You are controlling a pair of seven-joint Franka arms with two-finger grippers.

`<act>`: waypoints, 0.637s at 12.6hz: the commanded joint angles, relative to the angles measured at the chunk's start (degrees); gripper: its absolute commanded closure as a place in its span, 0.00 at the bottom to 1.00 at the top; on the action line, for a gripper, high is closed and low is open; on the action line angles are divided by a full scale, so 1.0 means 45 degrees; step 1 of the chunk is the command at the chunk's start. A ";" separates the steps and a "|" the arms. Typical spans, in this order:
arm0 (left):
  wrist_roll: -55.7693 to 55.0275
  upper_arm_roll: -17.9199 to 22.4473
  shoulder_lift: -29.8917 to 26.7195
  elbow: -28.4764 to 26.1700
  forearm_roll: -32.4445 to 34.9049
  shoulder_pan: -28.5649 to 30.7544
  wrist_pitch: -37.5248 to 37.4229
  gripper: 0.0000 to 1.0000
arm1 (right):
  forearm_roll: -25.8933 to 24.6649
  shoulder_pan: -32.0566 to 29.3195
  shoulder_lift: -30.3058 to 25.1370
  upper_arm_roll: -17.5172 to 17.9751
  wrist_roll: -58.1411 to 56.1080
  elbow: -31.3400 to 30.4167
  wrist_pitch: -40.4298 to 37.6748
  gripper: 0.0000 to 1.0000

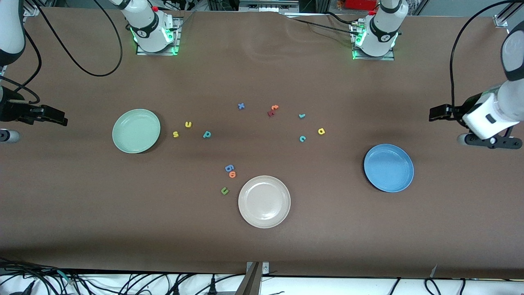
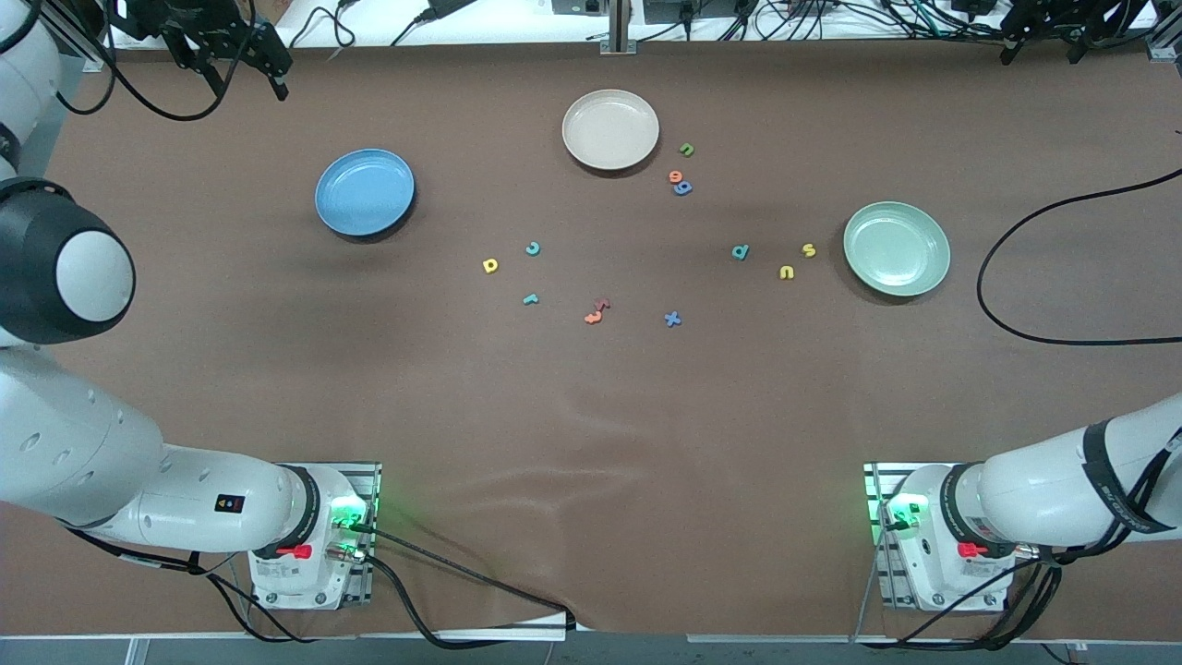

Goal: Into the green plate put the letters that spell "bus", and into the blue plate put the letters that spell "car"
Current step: 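Reach the right gripper to the yellow s while the left gripper reaches the yellow d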

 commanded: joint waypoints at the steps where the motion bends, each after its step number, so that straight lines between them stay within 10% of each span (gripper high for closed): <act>1: 0.0048 -0.0059 0.0317 0.0108 -0.0515 -0.0141 -0.0094 0.00 | 0.0935 0.0251 0.0495 0.0039 0.0554 0.0251 -0.0074 0.01; 8: -0.2072 -0.0760 0.0455 -0.0984 -0.1343 -0.0861 0.1561 0.00 | 0.1194 0.2903 0.1239 0.0039 0.5238 -0.0760 0.1346 0.01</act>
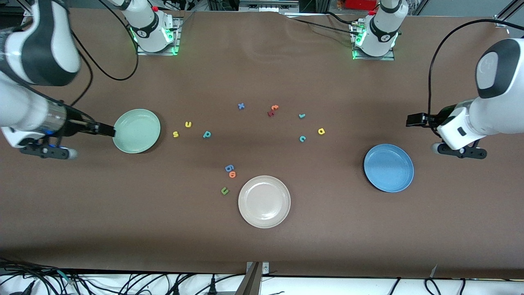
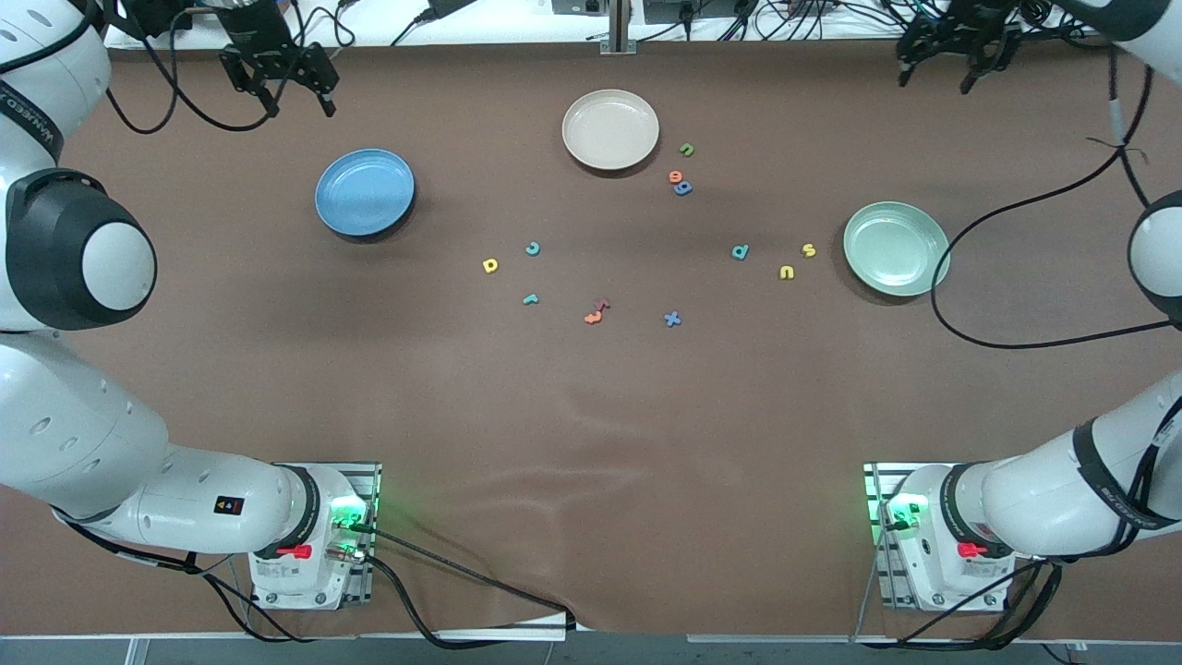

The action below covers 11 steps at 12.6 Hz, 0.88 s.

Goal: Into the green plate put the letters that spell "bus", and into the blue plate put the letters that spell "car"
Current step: 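Reach the right gripper to the yellow s while the left gripper reaches the yellow d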

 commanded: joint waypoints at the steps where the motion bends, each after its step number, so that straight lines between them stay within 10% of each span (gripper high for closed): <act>1: -0.1965 -0.0325 0.0044 -0.0748 -0.0081 -0.0880 0.1167 0.00 | 0.0146 0.1118 -0.0030 -0.0100 0.1934 -0.0964 0.1134 0.01; 11: -0.5834 -0.1299 0.0065 -0.5823 -0.0119 -0.2759 0.8857 0.00 | 0.0107 0.2490 -0.0089 0.0192 0.3135 -0.6276 0.5528 0.01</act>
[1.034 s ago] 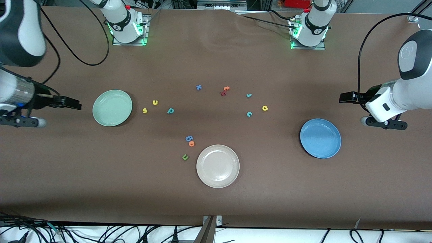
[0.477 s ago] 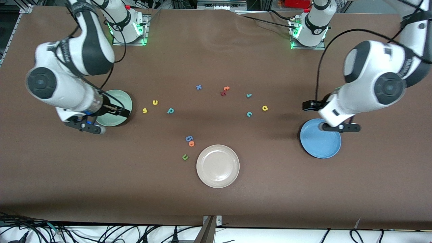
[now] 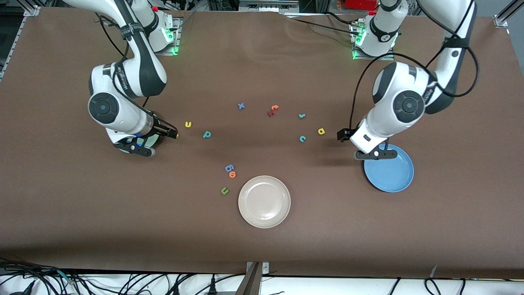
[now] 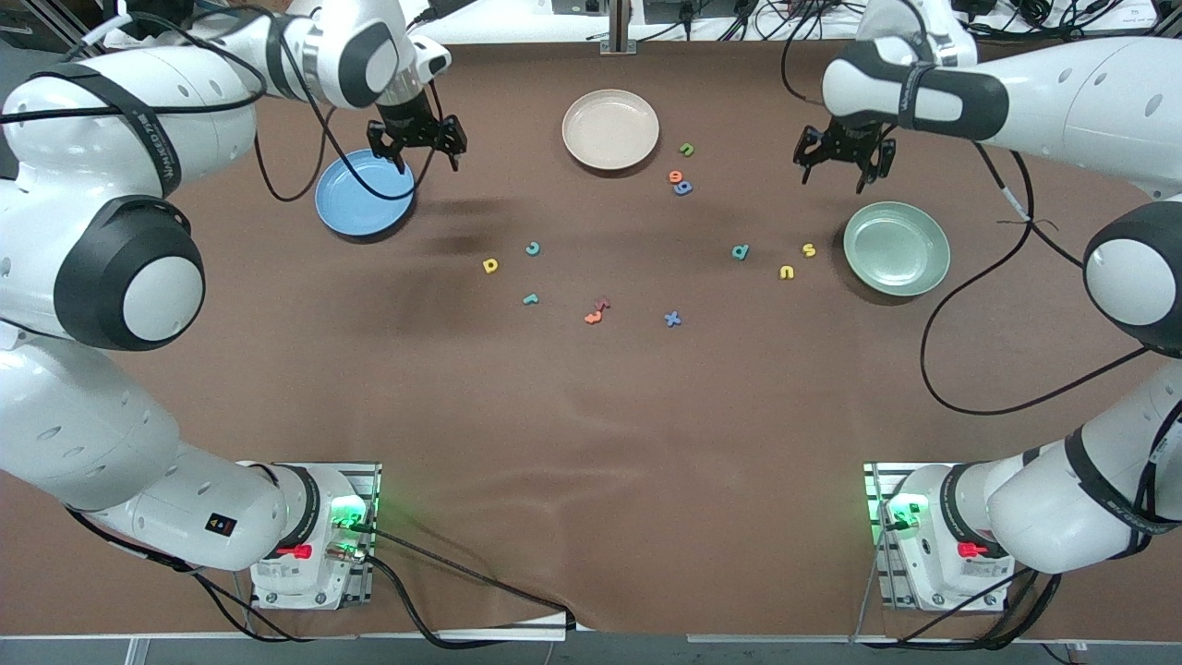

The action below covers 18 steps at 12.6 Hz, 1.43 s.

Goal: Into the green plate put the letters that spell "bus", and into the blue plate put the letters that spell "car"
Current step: 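Reach the right gripper to the yellow s while the left gripper reaches the yellow d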

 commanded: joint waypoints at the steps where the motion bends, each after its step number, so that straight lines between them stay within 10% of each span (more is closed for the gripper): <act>1: -0.1411 -0.0638 -0.0416 -0.1908 -0.0119 -0.0091 0.2539 0.00 | 0.0106 0.0099 -0.0349 0.0143 -0.0618 -0.1520 0.1339 0.01; 10: -0.3271 -0.1558 -0.0085 -0.5194 -0.0021 -0.0675 0.7391 0.00 | 0.0145 0.0079 0.0529 0.0376 -0.5603 -0.3593 0.5071 0.01; 18: -0.4033 -0.1539 0.0813 -0.5157 -0.0021 -0.1341 0.7784 0.07 | 0.0165 0.0060 0.1096 0.1042 -0.6910 -0.3926 0.6657 0.01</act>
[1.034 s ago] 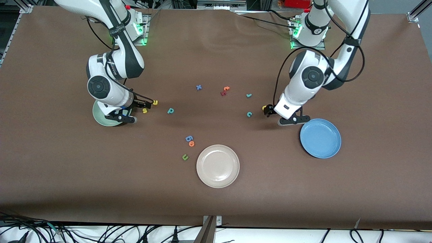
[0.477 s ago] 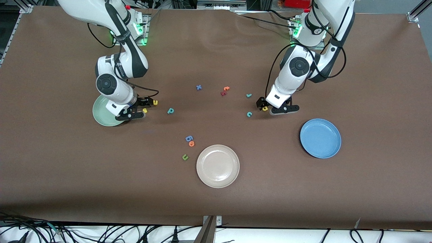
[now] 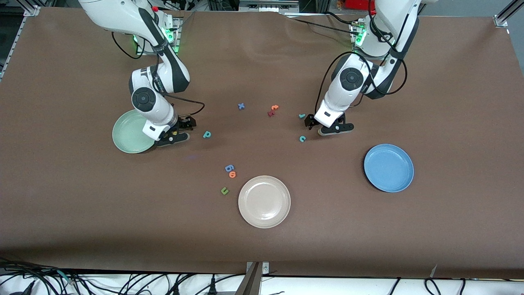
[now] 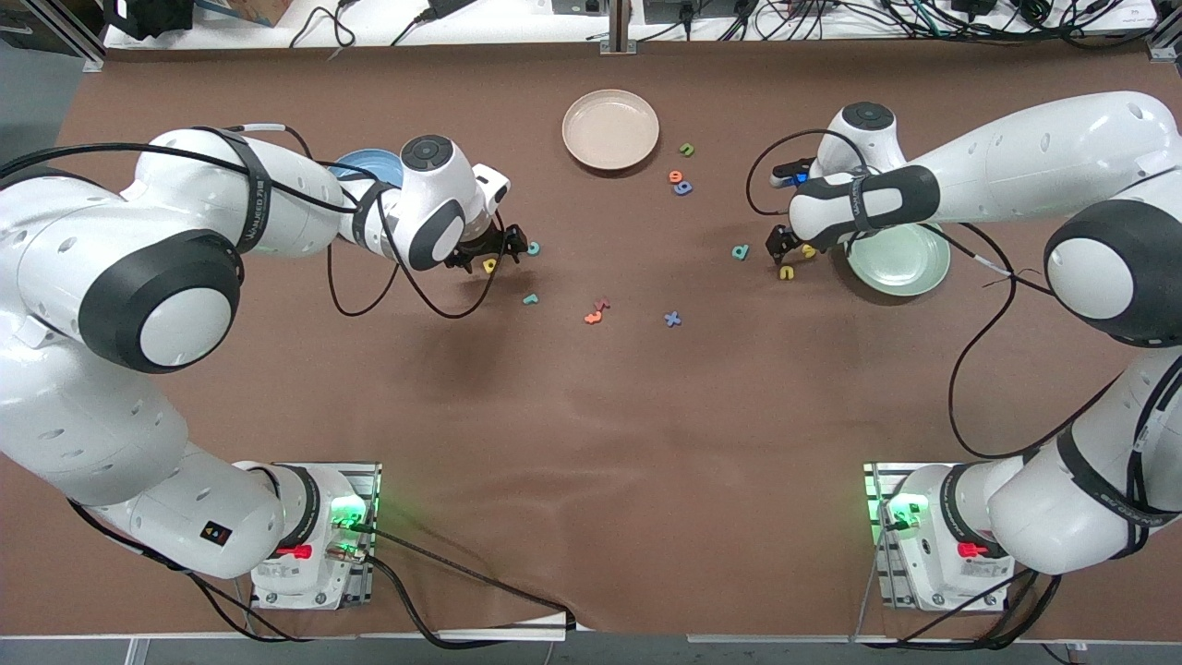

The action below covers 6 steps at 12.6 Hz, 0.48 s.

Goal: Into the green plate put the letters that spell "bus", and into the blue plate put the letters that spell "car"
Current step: 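Grasp the yellow s with the right gripper while the left gripper grasps the yellow d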

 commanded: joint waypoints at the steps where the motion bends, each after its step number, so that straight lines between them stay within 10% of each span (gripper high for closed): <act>1: -0.0108 0.0080 0.0306 0.0021 -0.0002 -0.0085 0.0223 0.08 | 0.0165 -0.0015 -0.0089 -0.0018 -0.0867 -0.0285 0.0470 0.02; 6: -0.0069 0.0100 0.0619 0.0274 0.0486 -0.0105 0.0048 0.12 | 0.0165 -0.0171 -0.0030 -0.0135 -0.1590 -0.0324 0.0609 0.08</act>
